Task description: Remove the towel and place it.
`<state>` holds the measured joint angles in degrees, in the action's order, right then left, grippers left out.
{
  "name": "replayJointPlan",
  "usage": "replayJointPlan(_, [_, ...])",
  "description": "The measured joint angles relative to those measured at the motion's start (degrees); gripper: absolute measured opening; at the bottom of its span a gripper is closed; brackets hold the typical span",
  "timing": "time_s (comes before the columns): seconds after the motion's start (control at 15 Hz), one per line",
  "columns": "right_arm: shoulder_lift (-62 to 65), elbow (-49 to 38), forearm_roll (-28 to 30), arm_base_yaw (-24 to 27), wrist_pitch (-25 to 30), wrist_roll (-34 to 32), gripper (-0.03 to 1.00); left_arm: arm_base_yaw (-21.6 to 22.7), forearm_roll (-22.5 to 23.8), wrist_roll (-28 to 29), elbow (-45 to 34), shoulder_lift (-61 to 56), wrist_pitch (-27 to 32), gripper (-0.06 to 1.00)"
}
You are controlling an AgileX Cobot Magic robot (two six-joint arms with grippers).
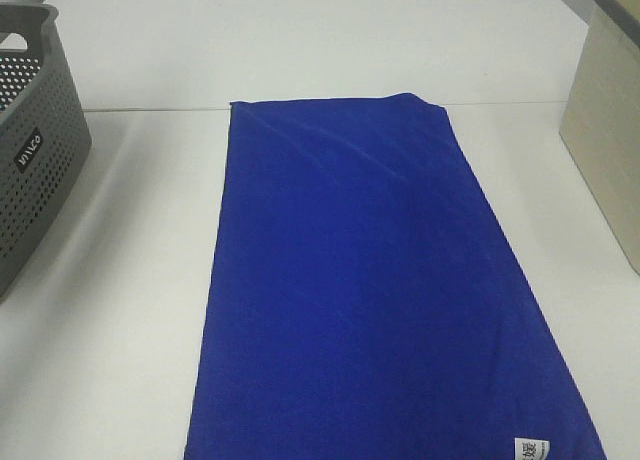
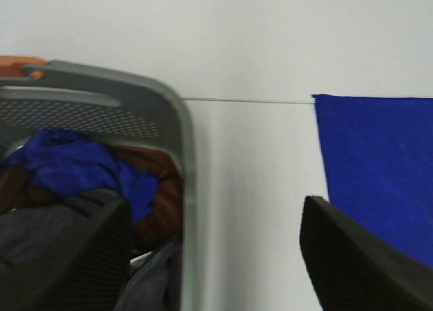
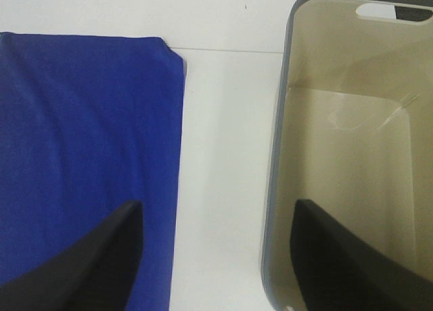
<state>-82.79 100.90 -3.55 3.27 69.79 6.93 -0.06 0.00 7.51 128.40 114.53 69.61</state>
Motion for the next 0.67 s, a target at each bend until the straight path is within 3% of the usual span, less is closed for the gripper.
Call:
replayJointPlan(0.13, [6.88, -8.25, -0.52, 0.0, 0.0, -0.17, 0.64, 2.75, 0.92, -1.72, -10.71, -8.54, -0.06, 0.65])
replayJointPlan(0.2, [6.88, -8.25, -0.52, 0.0, 0.0, -0.17, 0.64, 2.75, 0.92, -1.72, -10.71, -8.54, -0.06, 0.65])
replayJointPlan(0.47, [23.55, -26.07, -1.03, 0.0, 0.0, -2.98, 0.64, 2.58, 3.27, -3.15, -31.28, -28.42, 0.11, 0.65])
replayJointPlan(0.67, [33.92, -34.95, -0.46, 0.0, 0.0, -3.04, 0.64, 2.58, 3.27, -3.55, -41.31, -40.05, 0.11, 0.65])
